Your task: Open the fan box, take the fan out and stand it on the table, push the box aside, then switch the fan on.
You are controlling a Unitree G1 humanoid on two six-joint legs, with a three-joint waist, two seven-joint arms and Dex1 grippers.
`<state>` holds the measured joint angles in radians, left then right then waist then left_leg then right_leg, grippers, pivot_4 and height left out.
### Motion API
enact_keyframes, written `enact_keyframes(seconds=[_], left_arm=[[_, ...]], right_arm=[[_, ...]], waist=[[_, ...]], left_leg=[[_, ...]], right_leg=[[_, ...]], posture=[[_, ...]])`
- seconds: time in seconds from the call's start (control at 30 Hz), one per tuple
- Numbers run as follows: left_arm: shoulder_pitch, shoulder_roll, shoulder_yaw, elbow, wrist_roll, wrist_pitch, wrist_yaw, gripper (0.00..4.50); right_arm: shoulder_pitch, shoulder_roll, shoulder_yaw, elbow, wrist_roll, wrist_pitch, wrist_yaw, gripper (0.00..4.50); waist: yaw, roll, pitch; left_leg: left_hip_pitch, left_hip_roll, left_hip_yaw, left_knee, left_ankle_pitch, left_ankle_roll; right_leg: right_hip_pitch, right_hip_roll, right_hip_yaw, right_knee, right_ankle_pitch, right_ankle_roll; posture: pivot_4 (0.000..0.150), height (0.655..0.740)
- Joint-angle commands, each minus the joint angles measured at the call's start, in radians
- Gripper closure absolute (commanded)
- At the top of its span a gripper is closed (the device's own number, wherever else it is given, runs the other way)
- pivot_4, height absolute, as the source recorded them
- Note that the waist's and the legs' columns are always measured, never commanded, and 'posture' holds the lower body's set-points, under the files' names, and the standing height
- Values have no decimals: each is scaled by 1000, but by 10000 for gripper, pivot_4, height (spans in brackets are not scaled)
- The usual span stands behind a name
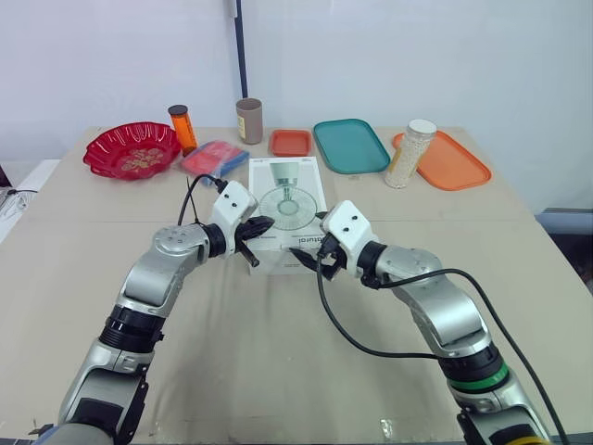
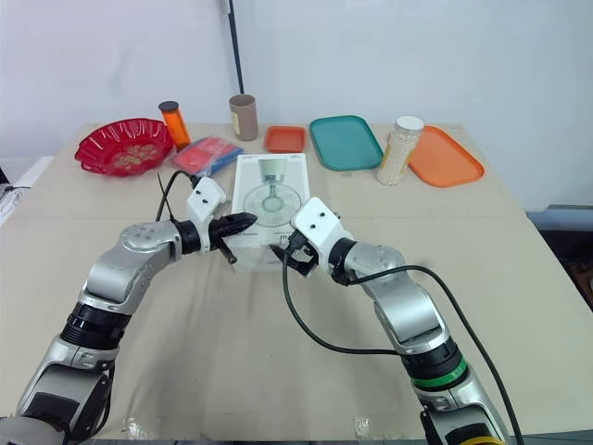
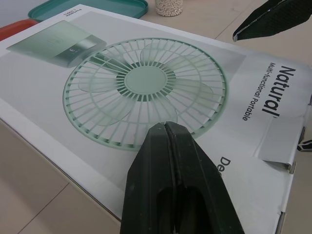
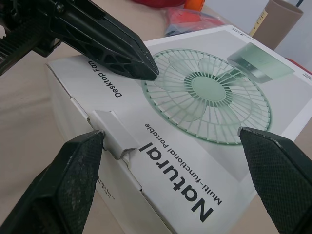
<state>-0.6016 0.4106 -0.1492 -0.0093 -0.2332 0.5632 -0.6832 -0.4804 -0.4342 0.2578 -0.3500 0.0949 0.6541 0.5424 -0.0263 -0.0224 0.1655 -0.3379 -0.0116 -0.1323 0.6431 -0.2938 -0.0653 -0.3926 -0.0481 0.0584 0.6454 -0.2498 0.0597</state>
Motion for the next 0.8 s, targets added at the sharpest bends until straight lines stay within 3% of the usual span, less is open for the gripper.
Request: enact_keyframes(seconds=[0.03,0.57,0.8], left_arm=[[19,-2,-19,-4,11,6,-9,44769],[33,-7,-23,-11,9,8,-6,44769],[39,2,-18,-18,7,12,-8,44769]], right_arm=[[-27,7,-49,-25,6,-8,-14,0],[-42,44,-81,19,-2,-28,-43,0],[31,-39,-207,-151,154,48,58,0]], waist=[[0,0,0],[0,0,0],[1,0,0]], left_leg=[[0,0,0,0,0,0],[0,0,0,0,0,0],[0,0,0,-1,0,0]], right_leg=[[0,0,0,0,0,0],[0,0,0,0,0,0],[0,0,0,0,0,0]], posture=[[1500,7400],[1500,7400],[1500,7400]])
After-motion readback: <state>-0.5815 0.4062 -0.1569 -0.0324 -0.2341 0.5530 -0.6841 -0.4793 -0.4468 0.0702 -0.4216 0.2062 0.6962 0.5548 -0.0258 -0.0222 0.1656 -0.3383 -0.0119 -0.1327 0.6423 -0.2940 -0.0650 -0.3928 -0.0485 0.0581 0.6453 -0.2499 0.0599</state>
